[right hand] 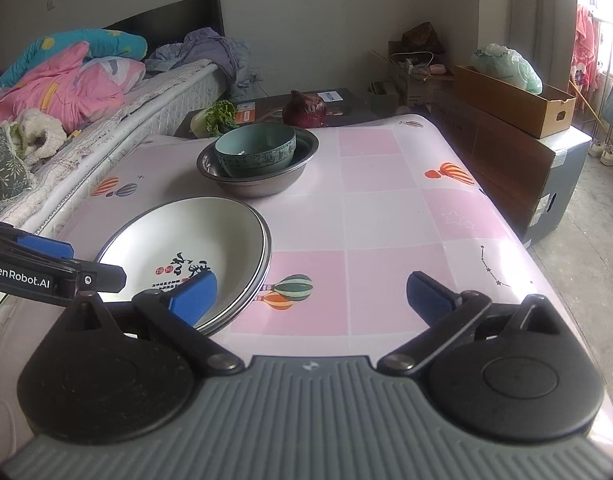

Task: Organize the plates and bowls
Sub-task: 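Move both grippers to the steel bowl holding the green bowl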

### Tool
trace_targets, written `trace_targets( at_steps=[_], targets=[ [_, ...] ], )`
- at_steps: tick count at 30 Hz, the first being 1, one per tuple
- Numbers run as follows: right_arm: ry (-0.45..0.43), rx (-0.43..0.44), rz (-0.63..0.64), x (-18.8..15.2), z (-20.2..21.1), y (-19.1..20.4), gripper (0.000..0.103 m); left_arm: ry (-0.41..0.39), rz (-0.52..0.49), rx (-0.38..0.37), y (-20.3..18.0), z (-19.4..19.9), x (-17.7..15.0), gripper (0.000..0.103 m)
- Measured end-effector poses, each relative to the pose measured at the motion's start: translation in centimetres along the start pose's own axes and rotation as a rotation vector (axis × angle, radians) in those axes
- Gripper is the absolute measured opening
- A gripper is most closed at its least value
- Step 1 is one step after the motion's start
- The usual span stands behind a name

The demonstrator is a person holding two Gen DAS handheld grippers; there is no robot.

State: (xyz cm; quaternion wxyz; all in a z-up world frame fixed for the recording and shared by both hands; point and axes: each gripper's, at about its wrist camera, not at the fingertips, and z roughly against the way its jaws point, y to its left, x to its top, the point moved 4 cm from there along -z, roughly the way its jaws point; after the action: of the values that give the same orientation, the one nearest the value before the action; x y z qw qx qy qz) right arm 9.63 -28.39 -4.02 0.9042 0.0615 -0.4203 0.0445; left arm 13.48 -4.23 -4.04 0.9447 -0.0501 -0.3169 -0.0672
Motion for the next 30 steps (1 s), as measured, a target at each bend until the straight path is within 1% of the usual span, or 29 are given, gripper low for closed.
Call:
trace_targets(
  at_steps=[5,10,17,19,25,30],
  targets=[
    [-0.009,-0.063,-0.01,0.2,0.7,-0.6,0.102,-0.031,0.027,-0.002,0.2,0.4,-0.1,0.089],
    [-0.028,-0.168,-0.023,0.2,1.1,-1.3,0.102,-0.045,0.044,0.011,0.8,0.8,-0.4,0.09],
    [-0.089,-0.216,0.046,0.6,2.4,-0.9,0.102,-0.062,0.056,0.009,1.6,1.1,-0.6,0.09],
    [-0.095,-0.21,0.06,0.7,2.7,-0.6,0.102,-0.062,0.057,0.006,1.6,1.2,-0.7,0.09],
    [-0.095,-0.129,0.069,0.6,3.5,0.4,0.102,-0.062,0.06,-0.002,2.0,1.3,-1.0,0.09],
    [-0.084,-0.099,0.052,0.6,3.4,0.9,0.102,-0.064,0.067,0.0,2.4,1.4,-1.0,0.09]
  ],
)
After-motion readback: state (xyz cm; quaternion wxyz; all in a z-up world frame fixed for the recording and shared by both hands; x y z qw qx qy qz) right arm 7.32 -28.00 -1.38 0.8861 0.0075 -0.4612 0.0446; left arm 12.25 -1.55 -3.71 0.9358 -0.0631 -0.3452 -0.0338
